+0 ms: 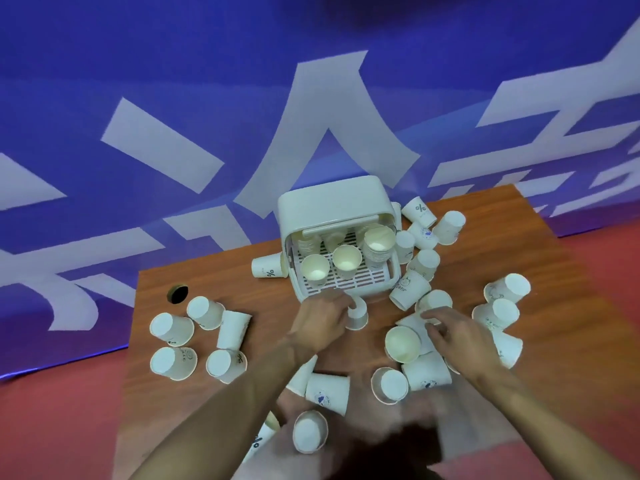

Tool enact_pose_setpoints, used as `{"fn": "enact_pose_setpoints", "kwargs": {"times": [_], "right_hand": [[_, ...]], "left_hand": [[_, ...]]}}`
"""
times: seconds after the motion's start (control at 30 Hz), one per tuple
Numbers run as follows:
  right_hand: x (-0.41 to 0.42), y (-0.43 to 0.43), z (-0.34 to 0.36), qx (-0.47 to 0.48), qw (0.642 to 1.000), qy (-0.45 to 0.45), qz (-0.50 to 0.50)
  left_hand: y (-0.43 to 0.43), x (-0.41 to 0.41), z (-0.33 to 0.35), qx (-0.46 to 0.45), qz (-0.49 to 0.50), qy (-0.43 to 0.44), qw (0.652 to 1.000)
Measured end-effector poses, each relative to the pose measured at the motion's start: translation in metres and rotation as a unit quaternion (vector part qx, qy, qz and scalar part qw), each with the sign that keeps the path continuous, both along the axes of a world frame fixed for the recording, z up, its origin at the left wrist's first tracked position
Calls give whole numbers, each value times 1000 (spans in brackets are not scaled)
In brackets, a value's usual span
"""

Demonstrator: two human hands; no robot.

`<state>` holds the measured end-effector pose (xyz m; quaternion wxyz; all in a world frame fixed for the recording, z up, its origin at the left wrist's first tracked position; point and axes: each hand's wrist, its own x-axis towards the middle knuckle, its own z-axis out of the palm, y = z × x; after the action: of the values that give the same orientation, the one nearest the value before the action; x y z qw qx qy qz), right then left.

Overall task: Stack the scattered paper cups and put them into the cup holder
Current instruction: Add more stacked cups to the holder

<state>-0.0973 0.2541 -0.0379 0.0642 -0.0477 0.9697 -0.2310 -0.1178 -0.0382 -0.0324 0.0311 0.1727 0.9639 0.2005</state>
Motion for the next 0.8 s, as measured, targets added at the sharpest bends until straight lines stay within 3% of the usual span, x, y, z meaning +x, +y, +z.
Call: {"fn": "enact_pose_setpoints", "kwargs": {"times": [0.3, 0.53, 0.67, 0.8], "right_hand": [[79, 36, 8, 37, 993, -30, -103], [109, 54, 4, 72, 993, -52, -74], [103, 73, -6, 67, 993, -46, -86], [81, 94, -9, 65, 994, -55, -66]], "left_hand": [[64, 15, -6, 13, -138, -18, 990], [93, 19, 0, -19, -165, -15, 986], [113, 12, 0, -125, -180, -21, 975], [127, 14, -8, -202, -170, -86, 961]]}}
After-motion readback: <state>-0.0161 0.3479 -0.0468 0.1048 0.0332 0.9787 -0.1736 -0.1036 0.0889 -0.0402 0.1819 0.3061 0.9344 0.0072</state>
